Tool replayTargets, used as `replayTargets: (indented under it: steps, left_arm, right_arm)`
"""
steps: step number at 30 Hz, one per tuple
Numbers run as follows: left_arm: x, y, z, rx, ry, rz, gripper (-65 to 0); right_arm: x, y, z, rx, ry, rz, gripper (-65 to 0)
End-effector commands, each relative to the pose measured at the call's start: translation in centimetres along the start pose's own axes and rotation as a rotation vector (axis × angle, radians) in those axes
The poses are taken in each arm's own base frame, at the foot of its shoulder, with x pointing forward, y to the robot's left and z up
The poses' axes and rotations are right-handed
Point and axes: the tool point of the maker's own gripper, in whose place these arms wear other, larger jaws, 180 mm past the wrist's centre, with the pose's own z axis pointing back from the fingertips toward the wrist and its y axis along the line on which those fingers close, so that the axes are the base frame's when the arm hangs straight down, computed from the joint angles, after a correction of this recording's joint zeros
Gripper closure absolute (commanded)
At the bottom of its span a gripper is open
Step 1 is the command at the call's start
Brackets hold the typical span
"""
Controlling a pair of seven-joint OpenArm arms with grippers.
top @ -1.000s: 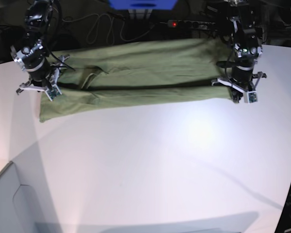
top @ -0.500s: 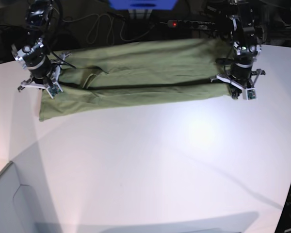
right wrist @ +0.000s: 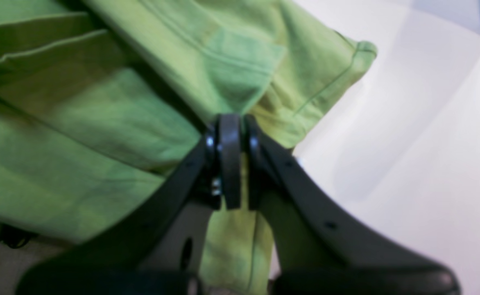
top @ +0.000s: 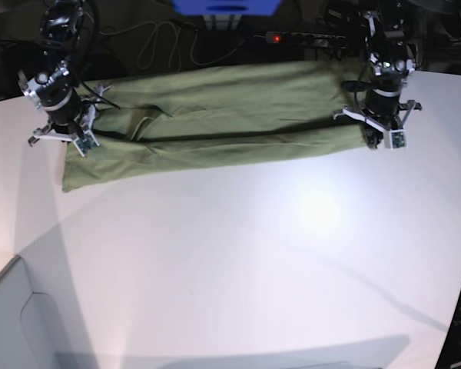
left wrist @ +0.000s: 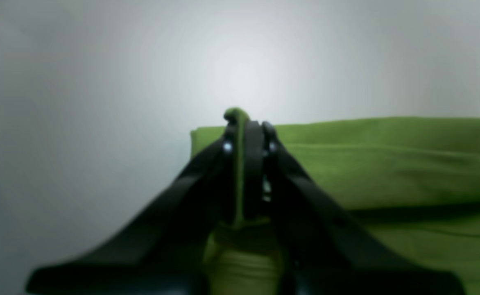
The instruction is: Fold the T-shirt properly
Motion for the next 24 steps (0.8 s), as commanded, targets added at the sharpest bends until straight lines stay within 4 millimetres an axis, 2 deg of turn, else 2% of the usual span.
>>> replayTargets:
  steps: [1, 4, 5, 8, 10, 19, 24]
  left_arm:
    - [1.1, 0.3, 0.1, 0.004, -0.037, -0.009, 0.0]
    - [0.9, 0.2, 0.2, 0.003, -0.028, -0.010, 0.0]
    - [0.9, 0.2, 0.3, 0.003, -0.028, -0.011, -2.6]
    - [0.7, 0.2, 0.5, 0.005, -0.023, -0.011, -17.5]
    - [1.1, 0.4, 0.7, 0.009, -0.038, -0.012, -23.3]
    - [3.7, 0.1, 0.8, 0.009, -0.104, -0.014, -24.7]
    - [3.8, 0.2, 0.6, 0.011, -0.104, -0.009, -24.8]
  right_arm:
    - [0.7, -0.6, 0.3, -0.014, -0.026, 0.013, -0.1]
    - [0.8, -0.2, 0.3, -0.007, -0.030, 0.003, -0.1]
    - [0.9, -0.1, 0.2, -0.006, -0.032, -0.001, -0.1]
    - [0.9, 0.0, 0.2, -0.005, -0.033, -0.004, -0.1]
    - [0.9, 0.0, 0.2, -0.005, -0.033, -0.004, -0.1]
    - [0.9, 0.0, 0.2, -0.006, -0.035, -0.004, -0.1]
    - [0.9, 0.0, 0.2, -0.006, -0.035, -0.004, -0.1]
